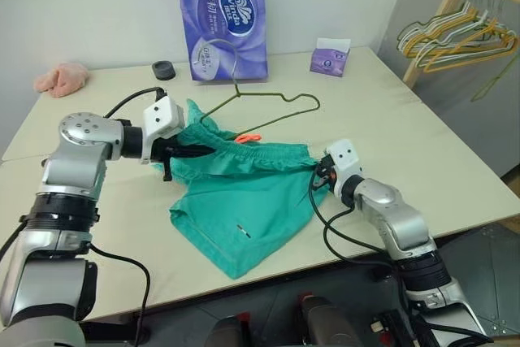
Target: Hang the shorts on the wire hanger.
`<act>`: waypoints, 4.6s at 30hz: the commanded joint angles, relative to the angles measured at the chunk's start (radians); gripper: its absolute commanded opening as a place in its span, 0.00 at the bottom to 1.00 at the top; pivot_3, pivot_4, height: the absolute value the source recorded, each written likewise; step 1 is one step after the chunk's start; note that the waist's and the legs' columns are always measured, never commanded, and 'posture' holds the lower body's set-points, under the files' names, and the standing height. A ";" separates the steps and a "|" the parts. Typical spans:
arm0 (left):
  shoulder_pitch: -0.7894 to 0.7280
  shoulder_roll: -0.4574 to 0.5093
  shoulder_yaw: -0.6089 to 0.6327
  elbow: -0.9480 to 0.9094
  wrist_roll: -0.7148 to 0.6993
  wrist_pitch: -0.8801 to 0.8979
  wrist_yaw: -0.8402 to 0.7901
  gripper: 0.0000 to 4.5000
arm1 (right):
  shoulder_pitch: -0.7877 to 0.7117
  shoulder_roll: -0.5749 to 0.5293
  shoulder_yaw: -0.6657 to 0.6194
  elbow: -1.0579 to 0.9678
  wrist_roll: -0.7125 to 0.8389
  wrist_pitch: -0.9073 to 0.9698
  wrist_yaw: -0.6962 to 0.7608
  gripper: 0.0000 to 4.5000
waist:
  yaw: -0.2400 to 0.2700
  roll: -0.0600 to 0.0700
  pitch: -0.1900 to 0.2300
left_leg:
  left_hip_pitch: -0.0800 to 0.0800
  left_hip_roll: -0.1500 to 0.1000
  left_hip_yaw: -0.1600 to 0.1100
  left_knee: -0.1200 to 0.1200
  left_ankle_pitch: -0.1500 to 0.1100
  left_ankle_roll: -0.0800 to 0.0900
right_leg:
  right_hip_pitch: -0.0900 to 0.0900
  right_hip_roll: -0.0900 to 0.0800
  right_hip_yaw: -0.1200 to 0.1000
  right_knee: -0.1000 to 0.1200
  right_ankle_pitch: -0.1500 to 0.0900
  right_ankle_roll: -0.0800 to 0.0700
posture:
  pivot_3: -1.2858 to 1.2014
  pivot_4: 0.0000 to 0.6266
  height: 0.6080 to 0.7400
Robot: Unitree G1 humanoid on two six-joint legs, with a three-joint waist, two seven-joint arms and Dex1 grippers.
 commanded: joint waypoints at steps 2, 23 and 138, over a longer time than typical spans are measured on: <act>0.023 0.090 0.053 -0.069 -0.063 0.102 -0.056 0.00 | 0.001 -0.065 -0.074 -0.023 -0.041 -0.056 -0.018 0.00 | 0.000 0.000 0.000 | 0.000 0.000 0.000 0.000 0.000 0.000 | 0.000 0.000 0.000 0.000 0.000 0.000 | 0.45 0.13 1.00; 0.040 0.007 0.020 -0.103 -0.059 0.058 0.057 0.00 | 0.085 -0.360 -0.002 -0.487 0.304 0.372 0.449 0.62 | 0.006 0.000 0.000 | 0.001 0.001 0.000 0.000 0.000 0.000 | 0.001 0.002 -0.001 -0.001 0.000 0.000 | 0.44 0.15 1.00; 0.145 0.157 -0.116 -0.093 0.084 -0.003 0.100 0.00 | -0.236 -0.320 -0.190 -0.134 0.016 -0.256 0.163 0.00 | 0.004 0.004 0.004 | 0.001 0.001 0.001 -0.001 0.000 0.000 | 0.001 0.003 0.000 -0.002 -0.001 0.000 | 0.44 0.16 1.00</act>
